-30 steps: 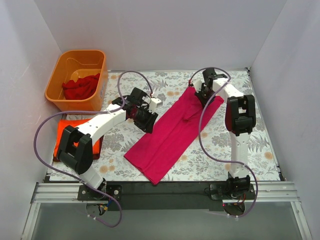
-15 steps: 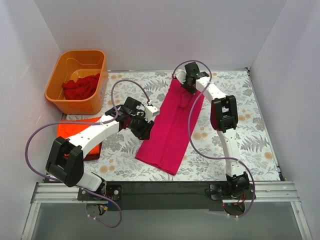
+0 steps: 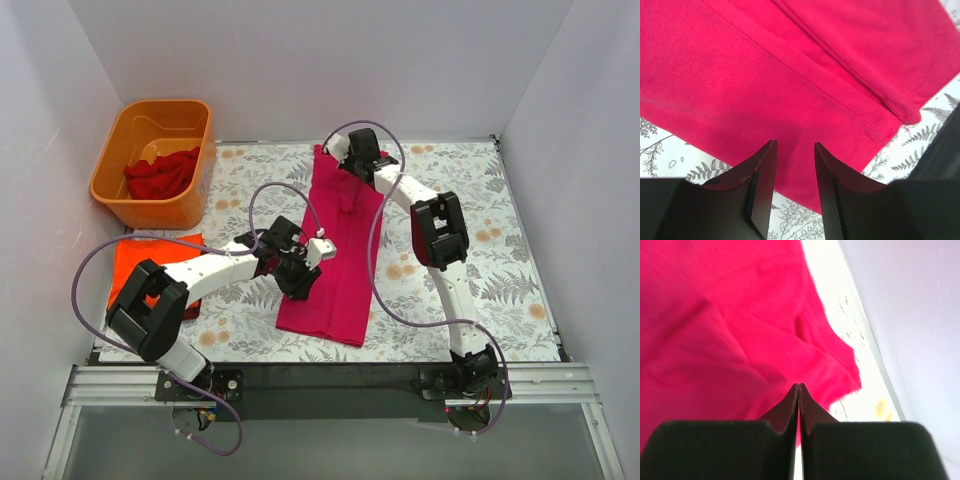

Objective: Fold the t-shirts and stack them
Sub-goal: Fold the tshirt

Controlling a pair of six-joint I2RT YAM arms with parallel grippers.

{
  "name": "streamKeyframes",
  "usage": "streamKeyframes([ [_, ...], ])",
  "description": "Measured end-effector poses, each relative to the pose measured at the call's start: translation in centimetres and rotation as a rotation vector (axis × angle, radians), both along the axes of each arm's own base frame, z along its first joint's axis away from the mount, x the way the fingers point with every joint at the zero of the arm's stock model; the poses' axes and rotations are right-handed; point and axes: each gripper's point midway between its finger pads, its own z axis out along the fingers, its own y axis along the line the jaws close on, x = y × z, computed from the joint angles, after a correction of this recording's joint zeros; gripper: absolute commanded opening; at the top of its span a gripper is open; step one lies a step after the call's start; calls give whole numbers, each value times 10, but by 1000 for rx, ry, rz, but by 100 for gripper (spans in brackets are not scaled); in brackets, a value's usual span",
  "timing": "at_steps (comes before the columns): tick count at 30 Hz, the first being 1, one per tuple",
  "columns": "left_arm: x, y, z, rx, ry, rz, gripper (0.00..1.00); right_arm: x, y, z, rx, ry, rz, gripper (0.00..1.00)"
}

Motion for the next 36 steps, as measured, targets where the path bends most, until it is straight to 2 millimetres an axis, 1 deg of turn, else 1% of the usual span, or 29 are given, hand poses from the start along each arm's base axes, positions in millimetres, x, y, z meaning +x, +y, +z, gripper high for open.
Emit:
streamKeyframes([
  [2,0,-1,-7,12,5,-1,33,-4,-10,9,6,-6,-18,10],
  [4,-1,-3,-15,25,11,-3,33,-11,-17,23,17,-12,-31,10],
  [5,-4,-4,-19,34,19,-8,33,-14,-24,36,28,-22,-44,10],
  [6,-8,-7,-23,44,29,-16,33,-17,-27,45,35,-29,-49,10],
  [7,-13,-9,-28,56,38,-24,32,-21,-30,58,45,-43,-54,10],
  [11,-26,-27,-30,54,39,-57,32,-36,-36,106,95,-94,-65,10],
  [12,-31,-34,-29,50,44,-65,32,-39,-38,114,110,-98,-70,10],
  [14,-40,-44,-29,41,57,-76,32,-44,-39,121,134,-87,-70,10],
  [15,-46,-50,-29,34,67,-85,32,-47,-40,121,148,-72,-71,10],
  [17,-55,-58,-28,26,87,-92,32,-53,-46,112,169,-14,-80,10],
  [19,-59,-62,-27,25,102,-88,32,-63,-56,97,188,73,-88,11],
  [21,-62,-62,-26,27,118,-79,33,-76,-66,81,211,178,-95,12],
  [23,-63,-61,-21,18,134,-65,34,-88,-72,71,238,257,-94,13],
  [25,-59,-62,-9,-18,143,-38,36,-103,-75,63,274,345,-86,13],
  [26,-53,-62,2,-51,142,-13,36,-111,-74,61,293,381,-79,12],
  [27,-42,-64,16,-91,137,22,36,-119,-71,61,314,415,-70,12],
  [28,-29,-64,30,-136,132,62,32,-126,-68,62,337,445,-65,11],
  [29,-10,-64,45,-179,120,113,30,-132,-63,64,360,469,-56,10],
  [31,38,-61,74,-257,79,222,24,-141,-53,68,404,502,-40,7],
  [32,61,-58,83,-286,59,275,22,-143,-50,69,421,516,-35,4],
  [34,106,-48,94,-323,39,385,20,-150,-42,69,457,553,-26,2],
  [36,140,-39,88,-331,57,477,18,-156,-34,67,488,588,-17,1],
])
